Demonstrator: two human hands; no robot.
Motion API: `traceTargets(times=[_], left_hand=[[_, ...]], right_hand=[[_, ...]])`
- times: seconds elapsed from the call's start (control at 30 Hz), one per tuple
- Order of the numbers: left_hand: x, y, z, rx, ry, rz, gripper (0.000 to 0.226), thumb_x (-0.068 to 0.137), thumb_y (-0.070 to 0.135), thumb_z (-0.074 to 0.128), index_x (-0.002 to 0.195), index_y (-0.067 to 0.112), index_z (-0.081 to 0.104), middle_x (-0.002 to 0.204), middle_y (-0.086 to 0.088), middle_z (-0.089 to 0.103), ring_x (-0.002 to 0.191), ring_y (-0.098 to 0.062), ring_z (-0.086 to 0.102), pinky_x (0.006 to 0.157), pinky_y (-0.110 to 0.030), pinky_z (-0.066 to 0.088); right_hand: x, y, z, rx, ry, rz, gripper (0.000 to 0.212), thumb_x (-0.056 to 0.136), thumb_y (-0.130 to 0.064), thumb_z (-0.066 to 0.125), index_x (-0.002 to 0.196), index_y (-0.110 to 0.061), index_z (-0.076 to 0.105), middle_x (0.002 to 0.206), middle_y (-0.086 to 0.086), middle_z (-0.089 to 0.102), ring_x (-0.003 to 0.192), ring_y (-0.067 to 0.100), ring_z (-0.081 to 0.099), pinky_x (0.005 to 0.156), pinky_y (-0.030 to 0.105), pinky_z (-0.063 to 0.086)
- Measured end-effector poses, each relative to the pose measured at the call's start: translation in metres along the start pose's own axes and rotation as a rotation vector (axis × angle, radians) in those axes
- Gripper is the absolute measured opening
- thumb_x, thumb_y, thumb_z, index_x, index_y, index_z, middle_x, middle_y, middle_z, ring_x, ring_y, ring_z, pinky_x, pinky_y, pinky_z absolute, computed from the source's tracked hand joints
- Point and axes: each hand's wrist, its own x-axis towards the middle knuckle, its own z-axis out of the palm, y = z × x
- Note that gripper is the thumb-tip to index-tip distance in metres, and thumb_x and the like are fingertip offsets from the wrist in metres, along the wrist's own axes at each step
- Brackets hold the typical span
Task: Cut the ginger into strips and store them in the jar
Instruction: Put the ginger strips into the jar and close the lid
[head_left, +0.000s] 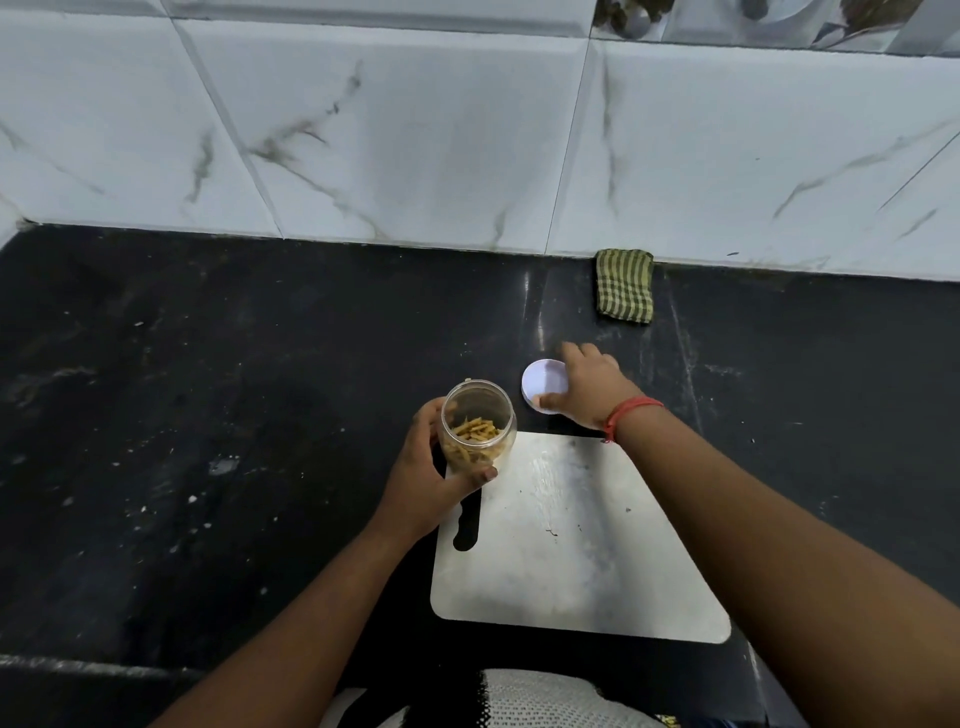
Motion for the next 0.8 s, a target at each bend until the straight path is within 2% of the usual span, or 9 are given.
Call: traceTargets(times=[0.07,0.13,0.3,0.43,0.5,0.63,0.73,0.8], left_hand=[[0.000,0.000,0.001,0.005,-0.004,0.002,0.087,0.075,0.031,0.090,0.142,0.042,0.037,0.141,0.020,0.049,0.130,-0.004,0.051,0.107,-0.030,0.048],[0.001,0.001,0.001,0.006,-0.005,0.000,0.087,0.075,0.031,0.090,0.141,0.043,0.036,0.140,0.021,0.049,0.129,-0.003,0.050,0.106,-0.027,0.047],[0.000,-0.001,0.000,0.019,0.002,0.003,0.090,0.075,0.031,0.090,0.144,0.043,0.034,0.143,0.020,0.047,0.132,-0.003,0.048,0.108,-0.026,0.045],[-0.001,-0.006,0.002,0.041,-0.003,0.000,0.099,0.076,0.036,0.088,0.153,0.039,0.026,0.151,0.019,0.041,0.138,-0.005,0.042,0.112,-0.029,0.042],[-0.001,-0.006,0.003,0.051,-0.004,-0.011,0.102,0.076,0.039,0.088,0.154,0.040,0.023,0.153,0.017,0.038,0.139,-0.005,0.040,0.112,-0.029,0.041],[-0.002,-0.001,0.004,0.002,0.008,-0.034,0.105,0.075,0.038,0.089,0.150,0.049,0.017,0.155,0.019,0.033,0.137,0.000,0.037,0.102,-0.009,0.035],[-0.001,0.000,0.005,-0.024,-0.005,-0.026,0.106,0.075,0.034,0.090,0.150,0.050,0.016,0.155,0.019,0.033,0.139,0.000,0.037,0.102,-0.008,0.033],[0.000,0.001,0.006,-0.028,-0.013,-0.014,0.103,0.075,0.030,0.090,0.150,0.047,0.021,0.153,0.019,0.037,0.138,0.000,0.039,0.102,-0.006,0.035]], right_hand=[[0.003,-0.002,0.006,-0.075,-0.023,-0.018,0.094,0.074,-0.057,0.069,0.146,-0.017,0.022,0.146,0.010,0.035,0.130,0.037,0.035,0.104,0.049,0.040],[0.005,-0.004,0.011,-0.114,-0.017,-0.032,0.098,0.073,-0.056,0.071,0.147,-0.019,0.019,0.148,0.010,0.035,0.131,0.038,0.036,0.104,0.051,0.040],[0.003,-0.011,0.015,-0.141,0.036,-0.052,0.084,0.078,-0.043,0.069,0.146,-0.022,0.024,0.143,0.011,0.037,0.128,0.036,0.038,0.101,0.048,0.042],[-0.007,-0.018,0.009,0.227,0.104,0.000,0.076,0.079,-0.034,0.068,0.143,-0.038,0.027,0.134,0.010,0.031,0.122,0.036,0.040,0.101,0.044,0.045],[-0.016,-0.022,0.003,0.399,0.127,0.012,0.070,0.078,-0.029,0.069,0.138,-0.041,0.033,0.131,0.007,0.027,0.114,0.033,0.046,0.098,0.036,0.047],[-0.035,-0.029,-0.002,0.704,0.182,0.022,0.057,0.078,-0.029,0.074,0.122,-0.034,0.038,0.124,0.002,0.037,0.100,0.021,0.051,0.078,0.021,0.047],[-0.048,-0.033,-0.007,0.841,0.220,0.056,0.050,0.079,-0.041,0.074,0.109,-0.025,0.037,0.108,0.001,0.053,0.091,0.018,0.059,0.064,0.022,0.050],[-0.056,-0.036,-0.008,0.823,0.227,0.056,0.042,0.080,-0.045,0.071,0.102,-0.023,0.042,0.103,-0.002,0.054,0.088,0.015,0.060,0.062,0.023,0.051]])
